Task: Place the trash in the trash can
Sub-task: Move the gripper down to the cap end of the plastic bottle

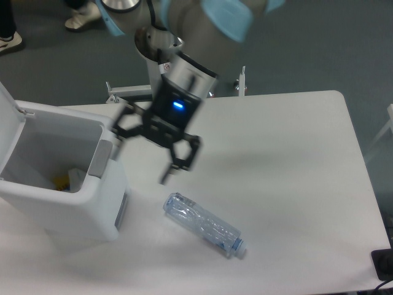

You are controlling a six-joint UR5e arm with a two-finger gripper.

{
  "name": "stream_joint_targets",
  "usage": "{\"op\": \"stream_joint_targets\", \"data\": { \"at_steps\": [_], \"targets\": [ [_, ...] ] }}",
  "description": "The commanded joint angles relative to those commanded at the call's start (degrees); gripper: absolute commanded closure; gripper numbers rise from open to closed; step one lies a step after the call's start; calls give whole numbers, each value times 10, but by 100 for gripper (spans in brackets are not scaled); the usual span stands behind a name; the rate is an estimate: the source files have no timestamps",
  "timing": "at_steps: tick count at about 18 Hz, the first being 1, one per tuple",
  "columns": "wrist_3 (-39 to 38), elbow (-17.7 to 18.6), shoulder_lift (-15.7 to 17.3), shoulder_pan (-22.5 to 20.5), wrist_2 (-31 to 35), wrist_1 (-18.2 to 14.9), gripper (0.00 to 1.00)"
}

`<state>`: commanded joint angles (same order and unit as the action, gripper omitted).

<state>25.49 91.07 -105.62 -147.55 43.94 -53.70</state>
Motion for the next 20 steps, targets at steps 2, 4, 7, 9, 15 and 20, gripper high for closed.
{"op": "stream_joint_targets", "data": {
  "at_steps": [2, 4, 7, 9, 15, 20],
  "targets": [
    [-5, -20, -30, -15, 24, -4, 0],
    [-18, -40, -62, -24, 74, -7, 0],
    [-51, -66, -110, -27, 140, -24, 0],
    [-64, -95, -136, -22, 150, -57, 0],
    [-136, -159, -193, 1, 210, -92, 0],
    [-206, -179, -242, 37, 295, -101, 0]
  ]
}}
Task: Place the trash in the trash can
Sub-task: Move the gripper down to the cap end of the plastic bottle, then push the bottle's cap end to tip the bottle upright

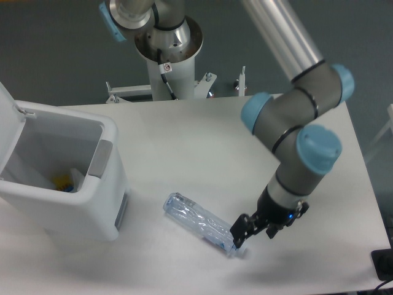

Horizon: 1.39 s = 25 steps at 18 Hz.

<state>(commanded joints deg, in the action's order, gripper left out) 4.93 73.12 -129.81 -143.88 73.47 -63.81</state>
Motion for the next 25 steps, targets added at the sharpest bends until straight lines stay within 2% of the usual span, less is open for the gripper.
{"op": "stream_joint_targets", "data": {
  "at_steps": [4, 7, 8, 10, 17, 21, 25],
  "targets": [
    [-14, 3, -11, 16, 39, -11, 0],
    [-31, 12, -2, 18, 46, -68, 0],
    [-46, 12, 1, 26, 54, -77, 0],
    [-86, 12, -4, 38, 76, -77, 0],
    [-93, 16, -27, 48, 74, -66, 0],
    [-107, 16, -29, 48, 72, -53, 36],
    [-106, 11, -30, 49, 72, -44, 48]
  ]
}}
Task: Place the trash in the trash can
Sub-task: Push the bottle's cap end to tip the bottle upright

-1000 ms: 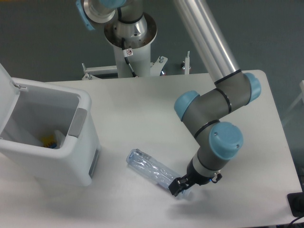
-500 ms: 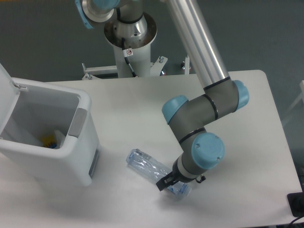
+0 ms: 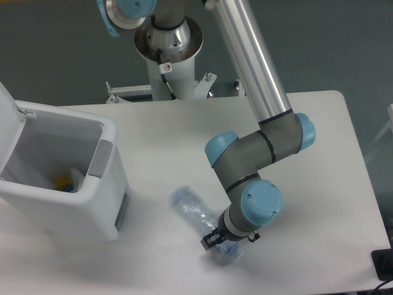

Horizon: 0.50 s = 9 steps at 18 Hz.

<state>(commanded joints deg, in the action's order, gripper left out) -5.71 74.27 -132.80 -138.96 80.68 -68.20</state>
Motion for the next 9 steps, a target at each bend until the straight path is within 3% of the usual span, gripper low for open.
{"op": "stream_joint_targets", "data": {
  "at_steps": [3, 9],
  "targets": [
    [4, -2, 3, -1, 1, 18, 55],
    [15, -4, 18, -2, 1, 65, 55]
  ]
}}
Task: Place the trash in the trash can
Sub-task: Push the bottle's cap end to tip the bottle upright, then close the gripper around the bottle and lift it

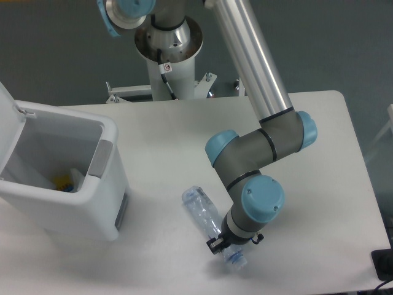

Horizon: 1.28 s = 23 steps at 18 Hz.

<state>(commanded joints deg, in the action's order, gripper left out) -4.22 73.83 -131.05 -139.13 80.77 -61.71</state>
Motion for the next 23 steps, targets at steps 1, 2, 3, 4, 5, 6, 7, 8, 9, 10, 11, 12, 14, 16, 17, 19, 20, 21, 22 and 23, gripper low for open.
{"op": "stream_joint_targets", "data": {
  "at_steps": [1, 2, 3, 4, 5, 6, 7, 8, 9, 10, 11, 12, 14, 16, 17, 19, 20, 21, 22, 23],
  "targets": [
    [4, 0, 4, -1, -1, 9, 55],
    [14, -2, 12, -4, -3, 12, 55],
    [29, -4, 22, -11, -10, 15, 55],
    [37, -7, 28, -15, -25, 21, 55],
    [46, -7, 38, -22, -54, 39, 55],
    [57, -6, 45, -26, -67, 50, 55],
    [76, -7, 54, -27, -75, 58, 55],
    [89, -7, 61, -28, -80, 59, 55],
    [100, -8, 71, -28, -89, 59, 55],
    [109, -8, 81, -31, -104, 59, 55],
    [116, -8, 91, -35, -121, 59, 55],
    [121, -8, 100, -36, -135, 59, 55],
    [148, -8, 112, -40, -169, 61, 55],
    [170, -7, 126, -40, -205, 63, 55],
    [184, -8, 131, -40, -222, 63, 55],
    [214, -8, 149, -45, -291, 79, 55],
    [215, -8, 155, -45, -312, 85, 55],
    [215, -9, 159, -46, -328, 93, 55],
    [215, -10, 163, -45, -339, 99, 55],
    [216, -11, 166, -45, -354, 104, 55]
  ]
}}
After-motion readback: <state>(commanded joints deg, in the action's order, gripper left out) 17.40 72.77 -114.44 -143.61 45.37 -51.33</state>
